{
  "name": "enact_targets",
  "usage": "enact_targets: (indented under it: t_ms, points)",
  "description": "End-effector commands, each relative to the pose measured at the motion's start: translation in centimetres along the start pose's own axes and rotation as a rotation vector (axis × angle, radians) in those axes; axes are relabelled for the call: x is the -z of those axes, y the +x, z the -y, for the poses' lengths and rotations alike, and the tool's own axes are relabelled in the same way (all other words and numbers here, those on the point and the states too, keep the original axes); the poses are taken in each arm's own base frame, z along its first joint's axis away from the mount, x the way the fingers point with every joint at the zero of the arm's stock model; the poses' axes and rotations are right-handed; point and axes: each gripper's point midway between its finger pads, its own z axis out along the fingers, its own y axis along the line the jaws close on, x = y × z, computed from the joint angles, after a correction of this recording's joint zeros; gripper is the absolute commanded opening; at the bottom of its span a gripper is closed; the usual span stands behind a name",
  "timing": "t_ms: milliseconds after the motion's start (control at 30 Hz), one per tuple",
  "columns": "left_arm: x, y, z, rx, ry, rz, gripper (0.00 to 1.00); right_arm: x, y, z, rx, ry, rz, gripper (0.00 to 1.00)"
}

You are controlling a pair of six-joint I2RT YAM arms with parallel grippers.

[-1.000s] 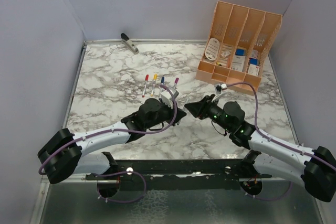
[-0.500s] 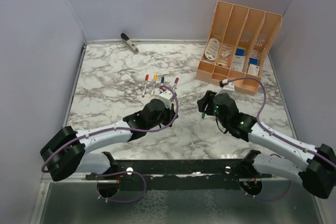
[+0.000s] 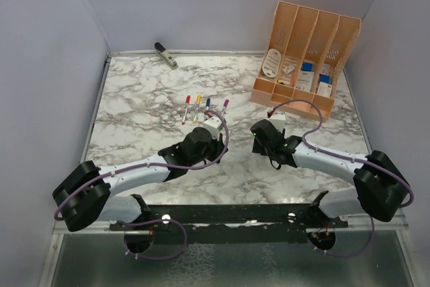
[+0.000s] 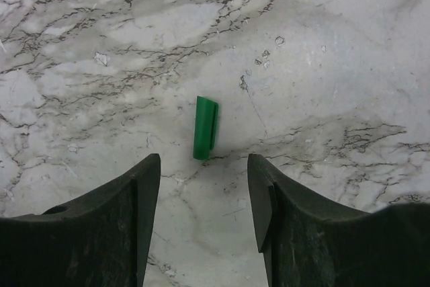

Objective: Insert the pens into the pen caps

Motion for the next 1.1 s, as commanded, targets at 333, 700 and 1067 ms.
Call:
enact_targets:
  t_ms: [333, 700, 1067]
  points:
    - [-0.5, 0.2, 0.4, 0.024, 0.034, 0.018, 0.00, -2.6, 0.6, -1.0, 0.009, 0.049, -0.026, 0.54]
    - [-0.6, 0.2, 0.5, 0.035, 0.037, 0.022, 0.00, -3.8, 1.9, -0.9, 0.014, 0.087, -0.067, 0.50]
    - [-0.6, 0.0, 0.5, 0.043, 0.032, 0.028, 0.00, -4.2, 3.0, -0.2, 0.005, 0.116, -0.096, 0.39]
